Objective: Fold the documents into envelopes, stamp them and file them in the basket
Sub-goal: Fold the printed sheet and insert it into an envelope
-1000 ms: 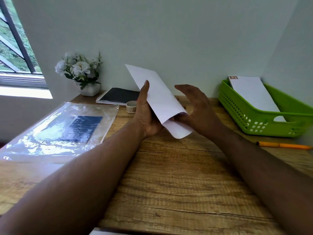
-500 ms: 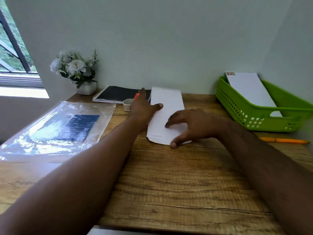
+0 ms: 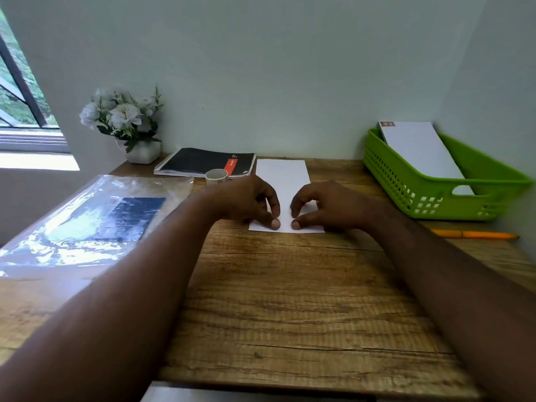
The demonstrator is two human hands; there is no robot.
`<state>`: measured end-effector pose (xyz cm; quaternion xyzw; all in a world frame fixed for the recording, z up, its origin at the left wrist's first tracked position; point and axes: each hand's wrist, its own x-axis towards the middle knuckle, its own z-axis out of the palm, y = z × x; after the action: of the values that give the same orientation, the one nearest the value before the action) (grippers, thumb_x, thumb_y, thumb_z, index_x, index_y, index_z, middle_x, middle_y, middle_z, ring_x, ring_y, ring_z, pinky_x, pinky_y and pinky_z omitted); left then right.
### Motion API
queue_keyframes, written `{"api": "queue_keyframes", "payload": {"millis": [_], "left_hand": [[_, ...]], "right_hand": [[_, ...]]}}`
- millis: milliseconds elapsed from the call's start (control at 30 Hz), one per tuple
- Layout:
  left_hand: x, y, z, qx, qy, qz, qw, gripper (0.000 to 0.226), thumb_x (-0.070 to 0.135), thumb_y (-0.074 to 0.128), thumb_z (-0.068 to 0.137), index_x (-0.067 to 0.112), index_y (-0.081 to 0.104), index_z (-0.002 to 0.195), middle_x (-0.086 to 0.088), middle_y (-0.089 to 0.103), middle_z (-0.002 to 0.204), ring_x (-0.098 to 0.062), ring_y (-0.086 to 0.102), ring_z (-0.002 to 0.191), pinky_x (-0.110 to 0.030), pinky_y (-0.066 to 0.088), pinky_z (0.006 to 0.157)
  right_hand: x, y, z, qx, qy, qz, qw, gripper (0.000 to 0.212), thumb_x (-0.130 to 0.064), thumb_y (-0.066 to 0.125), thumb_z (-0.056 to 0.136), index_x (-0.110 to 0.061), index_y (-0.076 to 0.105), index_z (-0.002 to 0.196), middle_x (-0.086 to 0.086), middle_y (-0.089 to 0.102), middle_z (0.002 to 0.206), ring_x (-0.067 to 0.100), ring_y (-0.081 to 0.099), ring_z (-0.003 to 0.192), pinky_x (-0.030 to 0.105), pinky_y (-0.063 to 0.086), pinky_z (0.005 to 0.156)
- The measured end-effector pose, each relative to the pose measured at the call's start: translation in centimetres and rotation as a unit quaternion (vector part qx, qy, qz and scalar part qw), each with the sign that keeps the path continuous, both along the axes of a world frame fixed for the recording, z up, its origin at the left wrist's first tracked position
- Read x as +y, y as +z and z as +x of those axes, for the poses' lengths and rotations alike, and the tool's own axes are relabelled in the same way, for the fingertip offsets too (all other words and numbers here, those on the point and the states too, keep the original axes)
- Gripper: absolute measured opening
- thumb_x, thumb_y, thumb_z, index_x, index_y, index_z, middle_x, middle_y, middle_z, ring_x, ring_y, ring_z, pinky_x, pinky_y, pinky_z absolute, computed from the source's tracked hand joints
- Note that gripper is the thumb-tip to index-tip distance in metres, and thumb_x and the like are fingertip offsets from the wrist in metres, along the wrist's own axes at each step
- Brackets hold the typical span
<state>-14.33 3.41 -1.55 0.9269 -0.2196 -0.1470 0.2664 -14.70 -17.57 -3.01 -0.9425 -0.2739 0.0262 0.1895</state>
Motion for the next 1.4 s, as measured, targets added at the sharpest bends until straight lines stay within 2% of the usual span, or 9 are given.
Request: {"api": "queue_keyframes", "payload": {"millis": [100, 267, 400, 600, 733, 933, 1133, 1233, 1400], "left_hand": [[-0.2, -0.3, 0.1, -0.020, -0.007, 0.039, 0.999, 0.018, 0.028, 0.078, 0.078, 0.027, 0.066, 0.090, 0.005, 0.060, 0.082, -0.018, 0.059, 0.084, -0.030, 0.049, 0.074], [-0.8, 0.1, -0.2, -0.035, -0.028, 0.026, 0.999, 0.010, 0.015, 0.076, 0.080, 0.019, 0.070, 0.086, 0.011, 0.060, 0.070, -0.002, 0.054, 0.064, -0.017, 0.044, 0.062], [-1.0, 0.1, -0.3, -0.005, -0.012, 0.004, 1.000, 0.008, 0.006, 0.074, 0.080, 0.011, 0.072, 0.087, 0.001, 0.069, 0.072, -0.005, 0.062, 0.058, -0.016, 0.050, 0.054], [-1.6, 0.0, -0.3, 0.032, 0.013, -0.013, 0.999, 0.009, 0.003, 0.074, 0.080, 0.003, 0.073, 0.089, -0.010, 0.072, 0.078, -0.007, 0.065, 0.056, -0.019, 0.054, 0.055], [-2.1, 0.3, -0.3, 0.046, 0.039, 0.006, 0.998, 0.011, 0.003, 0.074, 0.080, 0.003, 0.070, 0.090, -0.015, 0.072, 0.083, -0.012, 0.065, 0.060, -0.019, 0.054, 0.055], [-2.2, 0.5, -0.1, 0.074, 0.056, 0.021, 0.995, 0.010, 0.001, 0.070, 0.082, 0.010, 0.067, 0.086, -0.008, 0.069, 0.077, -0.013, 0.065, 0.060, -0.021, 0.056, 0.058], [-1.8, 0.6, 0.0, 0.084, 0.062, 0.030, 0.994, 0.012, -0.001, 0.068, 0.083, 0.003, 0.069, 0.094, -0.009, 0.070, 0.079, -0.014, 0.065, 0.062, -0.024, 0.058, 0.062], [-1.1, 1.0, 0.1, 0.102, 0.077, 0.058, 0.990, 0.010, -0.001, 0.067, 0.083, 0.001, 0.069, 0.093, -0.011, 0.069, 0.076, -0.015, 0.065, 0.060, -0.029, 0.058, 0.066], [-0.8, 1.6, -0.2, 0.109, 0.088, 0.121, 0.983, 0.014, 0.000, 0.065, 0.085, -0.003, 0.067, 0.098, -0.013, 0.067, 0.075, -0.018, 0.064, 0.057, -0.028, 0.057, 0.059]], "right_hand": [[0.3, -0.2, -0.2, 0.010, -0.007, 0.016, 1.000, 0.023, -0.044, 0.074, 0.077, -0.029, 0.069, 0.094, -0.011, 0.061, 0.114, 0.008, 0.051, 0.107, 0.029, 0.044, 0.088], [1.4, -0.6, -0.7, -0.005, -0.015, 0.022, 1.000, 0.026, -0.052, 0.075, 0.071, -0.030, 0.065, 0.082, -0.016, 0.059, 0.100, 0.007, 0.052, 0.100, 0.041, 0.039, 0.093], [2.1, 0.2, -0.9, 0.106, 0.001, 0.086, 0.991, 0.016, -0.026, 0.081, 0.073, -0.023, 0.066, 0.069, -0.002, 0.068, 0.080, 0.009, 0.059, 0.076, 0.035, 0.046, 0.074], [2.6, 1.5, -0.9, 0.191, -0.054, 0.055, 0.979, 0.016, -0.016, 0.079, 0.075, -0.020, 0.066, 0.067, -0.010, 0.061, 0.066, 0.005, 0.053, 0.070, 0.016, 0.037, 0.048], [3.5, 2.1, -0.7, 0.191, -0.071, 0.009, 0.979, 0.011, -0.015, 0.078, 0.075, -0.017, 0.068, 0.072, -0.006, 0.063, 0.075, 0.010, 0.053, 0.083, 0.025, 0.041, 0.068], [3.1, 2.3, -0.4, 0.187, -0.102, -0.049, 0.976, 0.012, -0.023, 0.079, 0.074, -0.021, 0.067, 0.071, -0.002, 0.064, 0.084, 0.021, 0.056, 0.094, 0.036, 0.047, 0.084], [-1.1, 2.8, -0.2, 0.202, -0.148, -0.066, 0.966, 0.016, -0.024, 0.085, 0.065, -0.016, 0.071, 0.065, -0.001, 0.068, 0.070, 0.017, 0.058, 0.075, 0.038, 0.050, 0.076], [-1.6, 2.7, 0.1, 0.214, -0.157, -0.076, 0.961, 0.018, -0.025, 0.086, 0.064, -0.017, 0.070, 0.064, -0.002, 0.067, 0.068, 0.017, 0.059, 0.075, 0.038, 0.050, 0.077], [-1.7, 2.7, 0.1, 0.217, -0.163, -0.085, 0.959, 0.019, -0.029, 0.086, 0.065, -0.017, 0.071, 0.066, -0.001, 0.068, 0.073, 0.018, 0.059, 0.080, 0.039, 0.049, 0.080]]}}
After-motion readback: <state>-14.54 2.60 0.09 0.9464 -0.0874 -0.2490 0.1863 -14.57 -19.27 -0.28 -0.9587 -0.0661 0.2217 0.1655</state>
